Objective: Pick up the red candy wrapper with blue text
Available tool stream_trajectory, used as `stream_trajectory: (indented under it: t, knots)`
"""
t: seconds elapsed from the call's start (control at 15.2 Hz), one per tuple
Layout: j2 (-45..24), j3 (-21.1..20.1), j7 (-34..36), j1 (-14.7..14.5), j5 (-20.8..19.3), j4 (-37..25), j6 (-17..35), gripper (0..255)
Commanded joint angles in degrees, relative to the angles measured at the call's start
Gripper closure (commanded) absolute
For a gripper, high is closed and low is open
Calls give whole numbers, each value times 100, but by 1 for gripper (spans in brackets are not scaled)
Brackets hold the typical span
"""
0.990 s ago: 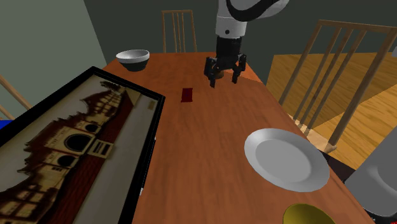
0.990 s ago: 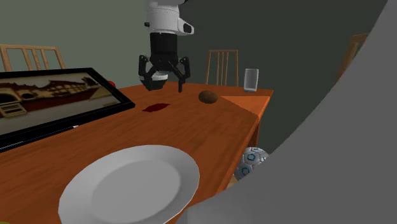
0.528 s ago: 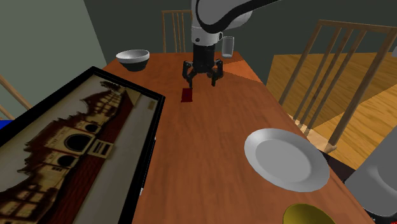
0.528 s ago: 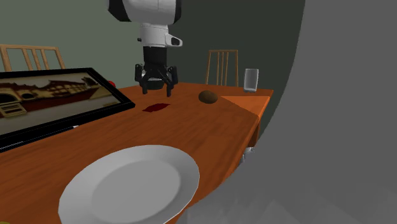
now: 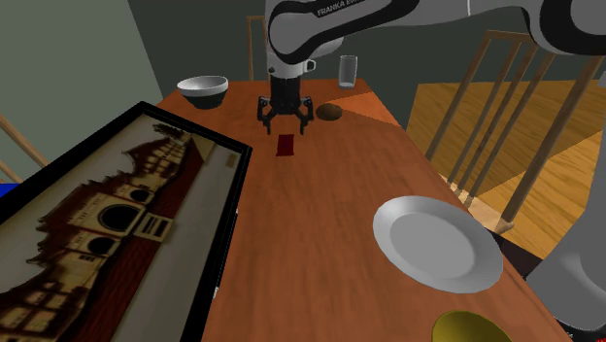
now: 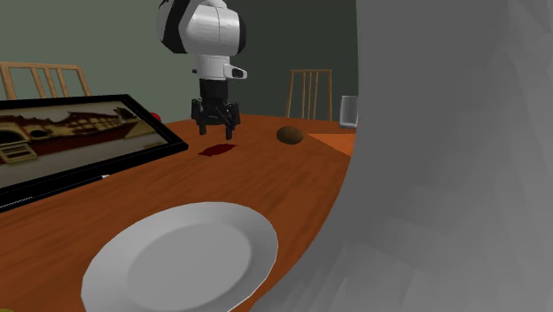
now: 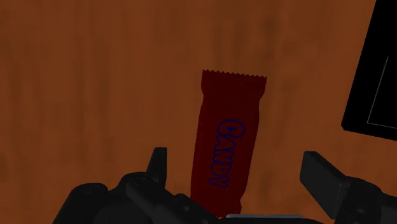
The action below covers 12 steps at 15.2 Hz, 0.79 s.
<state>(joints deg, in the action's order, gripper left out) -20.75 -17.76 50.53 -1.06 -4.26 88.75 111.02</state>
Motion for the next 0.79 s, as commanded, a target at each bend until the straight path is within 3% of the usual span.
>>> stream_trajectory:
  t: [0.0, 0.46, 0.53, 0.73]
  knots:
    - [-77, 17, 36, -7, -21, 10, 90, 0]
    - [-175, 35, 51, -6, -56, 303, 476, 0]
    - [-163, 33, 51, -5, -53, 318, 479, 255]
    - [-170, 33, 53, -8, -55, 305, 473, 255]
